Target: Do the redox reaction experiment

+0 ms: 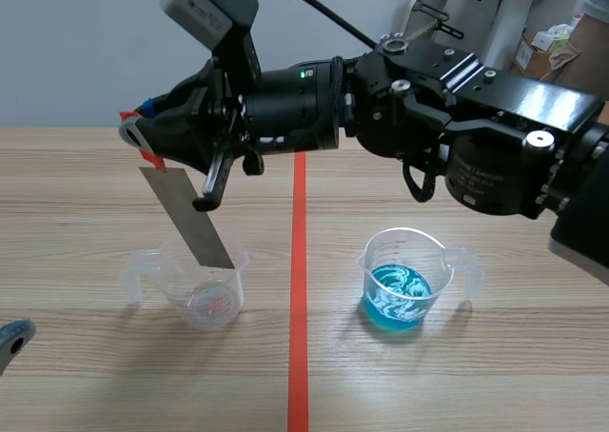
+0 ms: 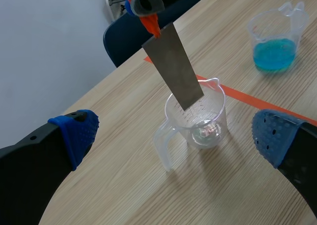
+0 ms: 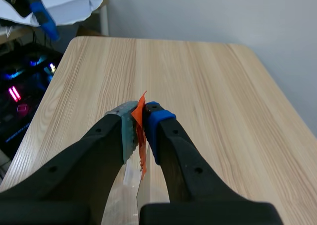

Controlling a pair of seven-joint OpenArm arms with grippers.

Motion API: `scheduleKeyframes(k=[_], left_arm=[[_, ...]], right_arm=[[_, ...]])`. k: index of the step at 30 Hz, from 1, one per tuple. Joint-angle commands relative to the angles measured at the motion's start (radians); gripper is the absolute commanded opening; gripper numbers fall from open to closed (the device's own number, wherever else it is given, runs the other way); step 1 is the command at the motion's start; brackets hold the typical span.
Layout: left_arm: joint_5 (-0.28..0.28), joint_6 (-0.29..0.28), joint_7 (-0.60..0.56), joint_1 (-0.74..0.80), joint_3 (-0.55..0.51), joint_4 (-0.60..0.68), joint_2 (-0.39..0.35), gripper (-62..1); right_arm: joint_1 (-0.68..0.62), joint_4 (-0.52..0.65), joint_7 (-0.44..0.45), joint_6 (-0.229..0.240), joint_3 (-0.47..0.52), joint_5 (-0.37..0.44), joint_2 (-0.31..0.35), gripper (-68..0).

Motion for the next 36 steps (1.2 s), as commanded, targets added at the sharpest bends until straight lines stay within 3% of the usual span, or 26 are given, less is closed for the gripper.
scheduleKeyframes(k=[1,7,14,24,36], left_arm=[[-0.007,0.004,-0.014,-0.001,-0.004,0.008,0.008,1.4],[-0.007,0.004,-0.014,-0.001,-0.004,0.008,0.008,1.4],[-0.007,0.004,-0.014,-0.001,-0.004,0.008,0.008,1.4],[-0.007,0.004,-0.014,-0.001,-0.004,0.008,0.008,1.4],[-0.007,0.004,-0.013,-0.001,-0.004,0.008,0.008,1.4]], right_arm=[[0.026,0.008,0.033,0.008,-0.013,-0.002,-0.008,-66.9],[0.026,-0.03,0.127,-0.08,-0.08,-0.078,-0.008,-66.9],[0.026,-0.081,0.228,-0.148,-0.139,-0.179,-0.022,-66.9],[0.026,-0.113,0.255,-0.17,-0.15,-0.246,-0.032,-66.9],[0.026,-0.113,0.257,-0.169,-0.15,-0.246,-0.037,-66.8]])
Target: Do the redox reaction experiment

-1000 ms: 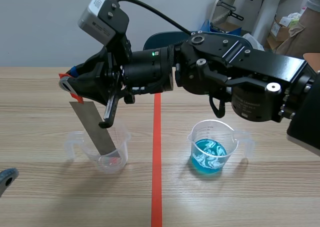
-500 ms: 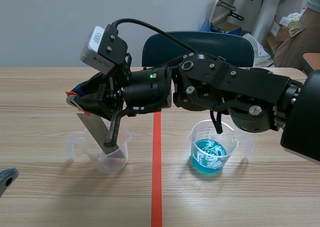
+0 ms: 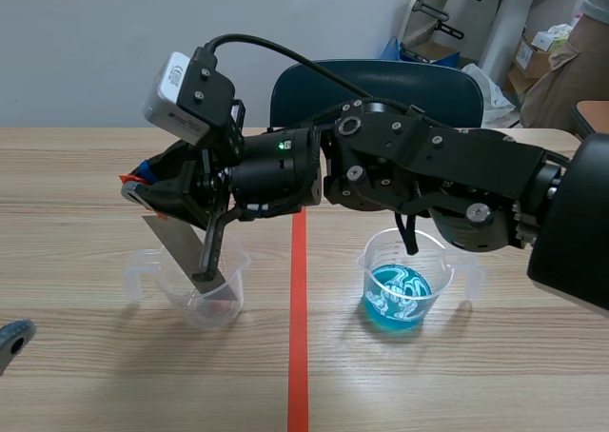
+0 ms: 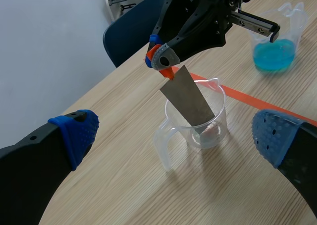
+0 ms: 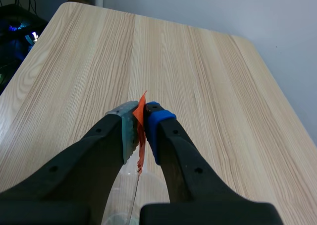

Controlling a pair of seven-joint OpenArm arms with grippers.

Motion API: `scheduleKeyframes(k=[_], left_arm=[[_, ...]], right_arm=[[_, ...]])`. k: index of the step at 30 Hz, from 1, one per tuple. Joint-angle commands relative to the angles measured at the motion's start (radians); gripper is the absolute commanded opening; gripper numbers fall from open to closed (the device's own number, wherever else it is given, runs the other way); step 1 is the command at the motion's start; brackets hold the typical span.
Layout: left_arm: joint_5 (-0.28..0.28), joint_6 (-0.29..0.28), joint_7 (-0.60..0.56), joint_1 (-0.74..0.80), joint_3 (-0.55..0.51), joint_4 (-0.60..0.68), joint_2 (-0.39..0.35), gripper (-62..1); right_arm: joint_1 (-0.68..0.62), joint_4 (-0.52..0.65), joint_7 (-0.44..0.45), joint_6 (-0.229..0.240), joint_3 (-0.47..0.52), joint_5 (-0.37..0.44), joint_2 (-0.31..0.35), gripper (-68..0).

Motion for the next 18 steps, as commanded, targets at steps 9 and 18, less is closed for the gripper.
scheduleKeyframes(k=[9,18], left_arm=[[-0.007,0.004,-0.013,-0.001,-0.004,0.008,0.008,1.4],[-0.007,0.004,-0.013,-0.001,-0.004,0.008,0.008,1.4]], right_arm=[[0.026,0.01,0.02,0.004,0.003,0.011,-0.004,-43.8],[0.026,0.01,0.002,0.042,0.003,0.015,-0.033,0.4]])
